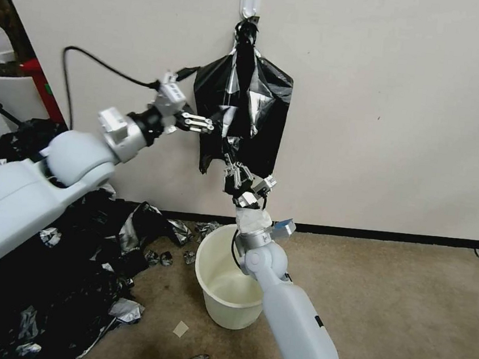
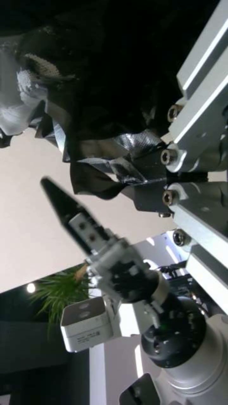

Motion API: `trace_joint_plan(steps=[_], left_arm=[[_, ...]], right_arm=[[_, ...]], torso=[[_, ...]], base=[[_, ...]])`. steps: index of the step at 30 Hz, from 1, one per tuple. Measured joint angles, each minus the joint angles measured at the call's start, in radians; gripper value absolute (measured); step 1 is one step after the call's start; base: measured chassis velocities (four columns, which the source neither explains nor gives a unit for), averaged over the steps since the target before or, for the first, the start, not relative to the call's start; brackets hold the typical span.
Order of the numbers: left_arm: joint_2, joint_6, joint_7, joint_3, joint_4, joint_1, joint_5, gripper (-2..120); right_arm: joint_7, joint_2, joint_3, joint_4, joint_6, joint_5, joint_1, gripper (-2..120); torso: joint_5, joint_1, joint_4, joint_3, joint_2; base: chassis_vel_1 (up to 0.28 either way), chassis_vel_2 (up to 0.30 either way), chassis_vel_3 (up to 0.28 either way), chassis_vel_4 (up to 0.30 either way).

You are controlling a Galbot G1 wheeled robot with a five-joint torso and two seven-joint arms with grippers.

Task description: Place a trash bag onto the trash bin.

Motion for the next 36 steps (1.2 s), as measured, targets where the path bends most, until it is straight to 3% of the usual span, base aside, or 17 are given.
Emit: trace_joint_plan(steps=[4, 8, 15, 21, 23, 27, 31, 36], left_arm=[[-0.015, 0.011, 0.057, 0.009, 0.032, -0.016, 0.073, 100], [-0.031, 0.010, 0.073, 0.011, 0.055, -0.026, 0.113, 89], [-0.030, 0.075, 0.113, -0.010, 0.068, -0.032, 0.129, 62], [-0.023, 0.125, 0.114, -0.042, 0.053, -0.022, 0.097, 42], [-0.021, 0.159, 0.115, -0.064, 0.046, -0.012, 0.079, 30], [-0.020, 0.200, 0.116, -0.087, 0.040, 0.003, 0.062, 23], [-0.027, 0.233, 0.106, -0.132, 0.037, 0.049, 0.022, 1], [-0.035, 0.229, 0.069, -0.158, 0.026, 0.083, -0.013, 0]], right_arm=[[0.010, 0.008, 0.001, -0.003, 0.000, -0.004, 0.003, 0], [0.013, 0.008, 0.001, -0.003, -0.001, -0.007, 0.003, 0], [0.013, 0.002, 0.002, 0.026, -0.003, -0.009, -0.001, 0], [0.014, -0.005, 0.003, 0.036, -0.004, -0.009, -0.006, 0], [0.015, -0.008, 0.006, 0.042, -0.004, -0.009, -0.010, 0], [0.015, -0.010, 0.007, 0.049, -0.004, -0.009, -0.014, 0], [0.015, -0.012, 0.004, 0.068, -0.004, -0.010, -0.028, 0], [0.036, -0.013, -0.001, 0.080, -0.001, -0.028, -0.040, 0]], torso=[[0.0000, 0.000, 0.0003, 0.000, 0.000], [0.0000, 0.000, 0.0000, 0.000, 0.000], [0.0000, 0.000, 0.0000, 0.000, 0.000], [0.0000, 0.000, 0.0002, 0.000, 0.000], [0.0000, 0.000, 0.0001, 0.000, 0.000], [0.0000, 0.000, 0.0001, 0.000, 0.000], [0.0000, 0.000, 0.0002, 0.000, 0.000], [0.0000, 0.000, 0.0001, 0.000, 0.000]], base=[[0.000, 0.000, 0.000, 0.000], [0.000, 0.000, 0.000, 0.000], [0.000, 0.000, 0.000, 0.000], [0.000, 0.000, 0.000, 0.000], [0.000, 0.000, 0.000, 0.000], [0.000, 0.000, 0.000, 0.000], [0.000, 0.000, 0.000, 0.000], [0.000, 0.000, 0.000, 0.000]])
